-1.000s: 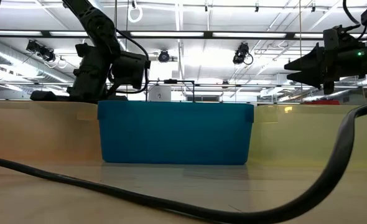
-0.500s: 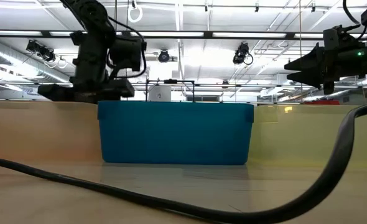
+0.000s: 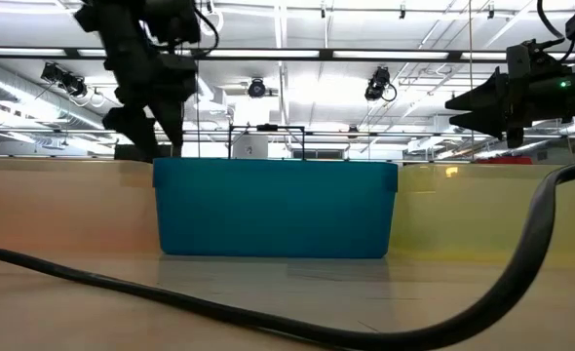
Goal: Pick & Place Markers
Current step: Return to Home Position
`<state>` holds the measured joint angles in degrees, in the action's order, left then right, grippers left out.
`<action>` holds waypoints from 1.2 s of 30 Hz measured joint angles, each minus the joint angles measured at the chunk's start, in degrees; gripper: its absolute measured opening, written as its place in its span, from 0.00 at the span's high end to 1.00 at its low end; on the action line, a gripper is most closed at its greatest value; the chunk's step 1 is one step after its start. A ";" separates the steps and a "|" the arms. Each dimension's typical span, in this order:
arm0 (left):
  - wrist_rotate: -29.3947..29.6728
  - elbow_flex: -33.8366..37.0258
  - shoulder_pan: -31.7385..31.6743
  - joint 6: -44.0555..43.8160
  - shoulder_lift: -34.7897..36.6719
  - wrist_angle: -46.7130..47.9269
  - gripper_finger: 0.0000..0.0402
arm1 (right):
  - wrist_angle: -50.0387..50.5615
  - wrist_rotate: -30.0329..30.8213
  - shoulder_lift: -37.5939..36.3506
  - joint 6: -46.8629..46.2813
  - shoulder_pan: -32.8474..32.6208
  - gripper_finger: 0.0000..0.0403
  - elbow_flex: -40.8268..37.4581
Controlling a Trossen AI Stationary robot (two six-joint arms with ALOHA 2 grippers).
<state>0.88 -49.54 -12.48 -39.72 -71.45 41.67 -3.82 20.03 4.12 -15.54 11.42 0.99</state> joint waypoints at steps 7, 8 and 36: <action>1.87 8.48 -0.01 12.91 11.65 -9.22 0.26 | 0.01 0.02 0.00 -0.01 0.00 0.47 0.00; 2.23 10.15 -0.01 13.90 13.73 -11.43 0.26 | 0.01 0.00 0.00 0.01 0.00 0.47 0.00; -5.21 42.75 -0.01 20.02 48.96 -44.26 0.26 | 0.01 0.01 0.00 0.00 0.00 0.47 0.00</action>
<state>-4.34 -6.79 -12.49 -19.70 -22.50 -2.59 -3.81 20.04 4.12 -15.53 11.42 0.99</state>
